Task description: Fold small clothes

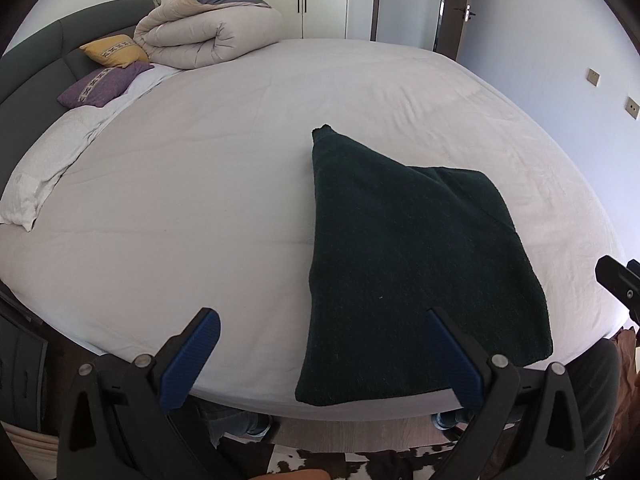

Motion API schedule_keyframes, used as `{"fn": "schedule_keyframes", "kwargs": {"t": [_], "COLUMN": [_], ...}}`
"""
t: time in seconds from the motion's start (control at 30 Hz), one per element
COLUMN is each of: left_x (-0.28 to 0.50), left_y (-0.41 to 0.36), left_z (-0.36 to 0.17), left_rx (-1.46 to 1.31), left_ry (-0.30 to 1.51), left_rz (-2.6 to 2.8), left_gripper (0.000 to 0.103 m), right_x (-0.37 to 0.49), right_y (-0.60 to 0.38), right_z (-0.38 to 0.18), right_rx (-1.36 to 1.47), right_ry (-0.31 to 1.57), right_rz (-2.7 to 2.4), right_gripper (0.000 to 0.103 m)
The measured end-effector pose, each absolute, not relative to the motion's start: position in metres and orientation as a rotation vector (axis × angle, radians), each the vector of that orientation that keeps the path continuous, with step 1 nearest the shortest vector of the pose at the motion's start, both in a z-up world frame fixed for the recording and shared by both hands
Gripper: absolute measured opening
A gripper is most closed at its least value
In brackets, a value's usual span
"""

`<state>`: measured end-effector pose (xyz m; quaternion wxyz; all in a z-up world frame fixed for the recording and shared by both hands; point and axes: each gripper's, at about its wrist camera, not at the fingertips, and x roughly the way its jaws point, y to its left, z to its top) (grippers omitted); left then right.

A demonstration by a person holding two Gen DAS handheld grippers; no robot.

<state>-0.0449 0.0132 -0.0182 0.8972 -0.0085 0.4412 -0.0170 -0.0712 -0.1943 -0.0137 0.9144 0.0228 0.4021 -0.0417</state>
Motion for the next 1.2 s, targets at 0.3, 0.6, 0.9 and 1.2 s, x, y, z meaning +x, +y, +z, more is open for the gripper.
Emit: {"fn": "schedule_keyframes", "kwargs": {"t": [0.3, 0.6, 0.9, 1.2], "left_x": [-0.044, -0.043, -0.042, -0.043], "left_y": [0.018, 0.019, 0.019, 0.017], "left_z": [-0.015, -0.013, -0.013, -0.014], "left_rx": [-0.019, -0.016, -0.016, -0.016], "left_ry": [0.890, 0.884, 0.887, 0.887], "left_rz": [-0.030, -0.037, -0.034, -0.035], "left_gripper": [0.103, 0.103, 0.103, 0.103], "right_x": [-0.070, -0.065, -0.062, -0.060], "right_y": [-0.182, -0.177, -0.172, -0.168], "right_z": [-0.013, -0.017, -0.018, -0.020], "right_rx": [0.038, 0.033, 0.033, 0.031], "right_ry": [0.820, 0.820, 0.822, 0.821], "right_rz": [-0.088, -0.085, -0.086, -0.087], "right_gripper": [0.103, 0.103, 0.103, 0.103]}}
